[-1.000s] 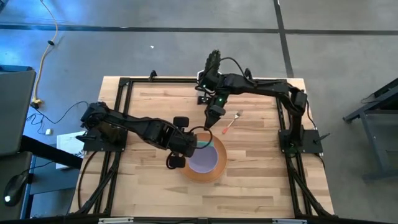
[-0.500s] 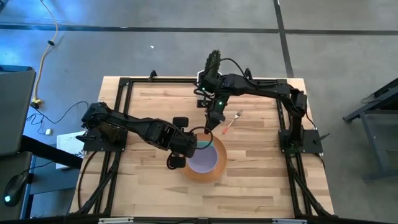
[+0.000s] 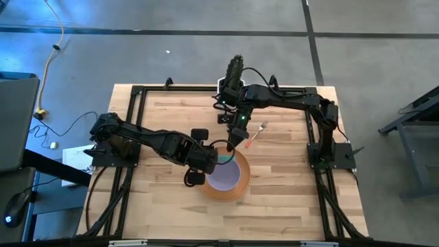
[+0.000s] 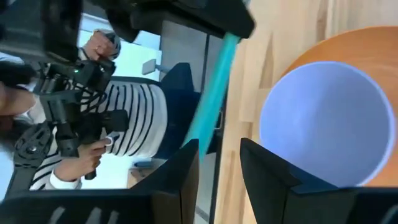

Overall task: Set table place
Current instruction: Put the green spoon into the purple bowl

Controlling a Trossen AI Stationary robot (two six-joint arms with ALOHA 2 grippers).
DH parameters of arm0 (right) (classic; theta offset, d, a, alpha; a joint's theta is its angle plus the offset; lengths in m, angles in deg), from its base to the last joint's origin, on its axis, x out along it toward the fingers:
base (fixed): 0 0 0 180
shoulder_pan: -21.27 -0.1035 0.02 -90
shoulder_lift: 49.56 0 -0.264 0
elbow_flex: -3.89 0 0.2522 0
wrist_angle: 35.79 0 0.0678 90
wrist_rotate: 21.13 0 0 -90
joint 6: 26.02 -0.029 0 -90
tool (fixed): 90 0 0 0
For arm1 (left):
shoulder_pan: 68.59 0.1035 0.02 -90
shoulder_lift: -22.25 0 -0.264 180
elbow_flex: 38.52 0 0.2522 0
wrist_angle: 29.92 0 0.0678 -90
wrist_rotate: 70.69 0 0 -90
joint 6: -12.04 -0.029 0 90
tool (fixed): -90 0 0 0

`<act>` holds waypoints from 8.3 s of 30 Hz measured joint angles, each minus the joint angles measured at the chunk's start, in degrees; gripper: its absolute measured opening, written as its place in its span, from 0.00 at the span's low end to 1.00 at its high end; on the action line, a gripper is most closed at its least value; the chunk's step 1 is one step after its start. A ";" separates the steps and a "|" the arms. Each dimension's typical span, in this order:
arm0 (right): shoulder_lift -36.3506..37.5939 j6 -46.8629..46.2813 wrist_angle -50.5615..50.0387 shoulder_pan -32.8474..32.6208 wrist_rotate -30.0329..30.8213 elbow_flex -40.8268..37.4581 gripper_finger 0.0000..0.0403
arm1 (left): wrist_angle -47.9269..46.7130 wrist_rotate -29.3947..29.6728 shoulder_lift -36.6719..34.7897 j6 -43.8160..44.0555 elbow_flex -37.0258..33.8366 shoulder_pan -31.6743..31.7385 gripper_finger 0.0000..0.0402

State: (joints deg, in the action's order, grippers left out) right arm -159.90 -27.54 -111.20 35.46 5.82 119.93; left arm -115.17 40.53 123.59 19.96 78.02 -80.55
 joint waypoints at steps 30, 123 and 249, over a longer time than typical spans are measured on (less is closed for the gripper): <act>-5.60 0.02 3.14 -2.20 -0.54 4.04 0.27 | 1.63 0.20 0.03 1.39 0.00 -0.07 0.04; -6.59 5.86 -7.94 -2.87 9.15 6.43 0.27 | -1.39 1.97 4.77 1.44 -0.02 -0.04 0.04; -11.47 -5.31 -19.08 -14.20 29.21 1.70 0.19 | -17.98 9.88 3.30 10.40 14.71 -0.04 0.55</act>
State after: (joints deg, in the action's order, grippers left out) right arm -171.38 -32.85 -130.28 21.26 35.03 121.63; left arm -133.15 50.41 126.89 30.36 92.73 -80.60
